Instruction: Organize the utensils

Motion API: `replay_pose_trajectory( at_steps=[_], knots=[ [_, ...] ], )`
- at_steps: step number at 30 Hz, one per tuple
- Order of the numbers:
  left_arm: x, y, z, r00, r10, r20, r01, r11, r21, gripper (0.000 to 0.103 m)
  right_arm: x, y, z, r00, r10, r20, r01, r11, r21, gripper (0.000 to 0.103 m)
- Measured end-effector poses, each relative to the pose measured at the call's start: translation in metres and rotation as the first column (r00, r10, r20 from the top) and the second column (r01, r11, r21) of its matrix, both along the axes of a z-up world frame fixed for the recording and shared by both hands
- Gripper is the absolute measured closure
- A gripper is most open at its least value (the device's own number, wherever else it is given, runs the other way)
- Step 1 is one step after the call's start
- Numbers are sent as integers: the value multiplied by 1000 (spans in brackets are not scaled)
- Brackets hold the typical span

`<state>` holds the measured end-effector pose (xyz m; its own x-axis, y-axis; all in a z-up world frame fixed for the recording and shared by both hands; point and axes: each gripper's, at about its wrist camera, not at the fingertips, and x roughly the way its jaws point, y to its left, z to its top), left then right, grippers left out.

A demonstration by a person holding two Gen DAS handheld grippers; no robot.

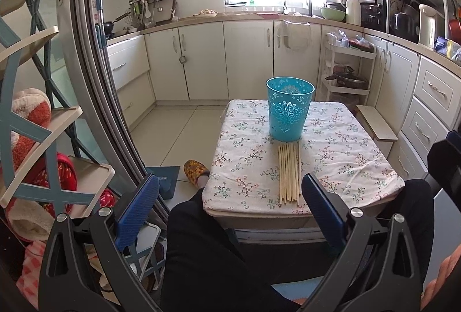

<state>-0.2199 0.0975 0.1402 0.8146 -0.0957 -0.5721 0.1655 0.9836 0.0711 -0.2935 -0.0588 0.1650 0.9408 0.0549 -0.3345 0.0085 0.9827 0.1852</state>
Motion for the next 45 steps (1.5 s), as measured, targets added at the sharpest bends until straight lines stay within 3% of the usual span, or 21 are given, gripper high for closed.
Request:
replay_pose_trajectory(
  at_steps=[14, 21, 25, 28, 32, 37, 41, 45],
  knots=[
    [18, 2, -7, 999, 3, -43, -4, 1000, -28, 8, 11, -7, -4, 999, 5, -36, -5, 1000, 4, 7],
    [64, -3, -30, 993, 0, -118, -6, 999, -52, 8, 63, -46, -31, 983, -61, -173, 76, 994, 79, 10],
    [96, -12, -51, 985, -3, -172, -6, 999, -49, 8, 119, -68, -76, 945, -67, -321, 104, 990, 99, 31],
    [116, -18, -64, 978, -6, -207, -4, 999, -51, 8, 169, -78, -120, 895, -17, -445, 90, 986, 144, 53],
    [143, -23, -83, 966, -3, -257, -12, 998, -58, 8, 232, -78, -164, 853, -2, -521, 92, 985, 146, 74],
    [174, -29, -108, 949, -6, -315, -17, 997, -71, 8, 292, -76, -198, 818, -9, -575, 106, 985, 135, 82],
    [194, -36, -122, 940, -25, -340, 0, 997, -74, 8, 315, -75, -212, 799, -41, -600, 115, 990, 86, 84],
    [217, -51, -138, 932, -53, -358, 26, 997, -79, 8, 315, -74, -213, 809, -44, -586, 75, 997, 29, 93]
  ],
)
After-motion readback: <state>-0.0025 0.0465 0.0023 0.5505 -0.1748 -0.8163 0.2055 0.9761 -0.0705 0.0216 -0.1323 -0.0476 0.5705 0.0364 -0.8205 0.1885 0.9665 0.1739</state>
